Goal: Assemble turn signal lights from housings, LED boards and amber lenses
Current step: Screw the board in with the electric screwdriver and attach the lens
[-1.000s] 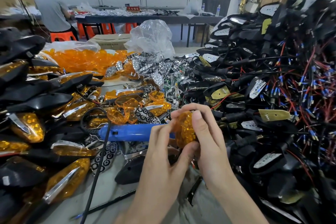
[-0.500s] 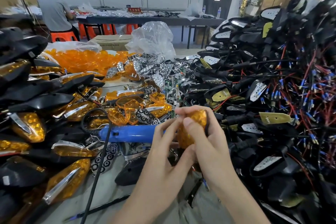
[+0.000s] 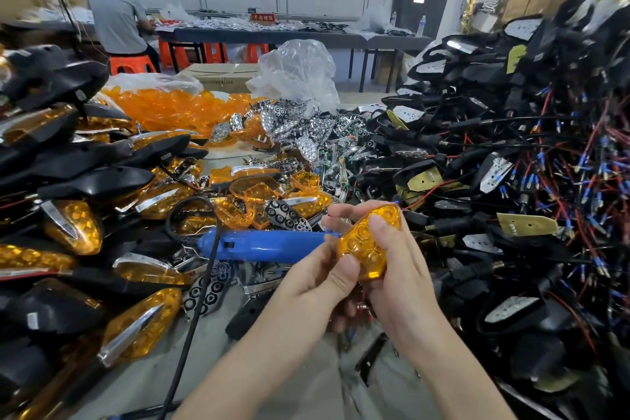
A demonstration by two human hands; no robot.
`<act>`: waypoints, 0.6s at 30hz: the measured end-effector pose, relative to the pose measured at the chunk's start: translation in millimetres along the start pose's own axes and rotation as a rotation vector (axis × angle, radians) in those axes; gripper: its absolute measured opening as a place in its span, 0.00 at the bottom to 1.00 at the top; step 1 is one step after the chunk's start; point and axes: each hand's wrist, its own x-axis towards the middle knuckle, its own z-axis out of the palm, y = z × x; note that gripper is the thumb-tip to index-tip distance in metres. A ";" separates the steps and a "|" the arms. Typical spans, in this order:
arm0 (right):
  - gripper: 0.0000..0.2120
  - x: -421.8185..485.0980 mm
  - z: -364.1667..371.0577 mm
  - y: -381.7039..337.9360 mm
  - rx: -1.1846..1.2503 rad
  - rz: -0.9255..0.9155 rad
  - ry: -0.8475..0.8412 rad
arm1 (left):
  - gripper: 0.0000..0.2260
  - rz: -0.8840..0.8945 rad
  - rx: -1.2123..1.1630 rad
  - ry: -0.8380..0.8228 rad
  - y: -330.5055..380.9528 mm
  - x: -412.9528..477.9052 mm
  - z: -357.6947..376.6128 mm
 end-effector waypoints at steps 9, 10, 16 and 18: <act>0.15 4.3 4.8 4.1 0.161 0.055 0.020 | 0.21 0.279 0.542 0.231 -1.6 -1.7 -3.7; 0.18 3.7 6.3 4.0 0.182 0.064 0.004 | 0.20 0.303 0.624 0.285 -2.3 -2.8 -6.2; 0.16 0.1 5.2 -3.5 0.287 0.087 -0.097 | 0.23 0.363 0.787 0.296 -3.4 -7.4 -10.7; 0.15 -0.7 3.3 -3.0 0.295 0.089 -0.119 | 0.23 0.376 0.768 0.290 -2.5 -7.5 -9.9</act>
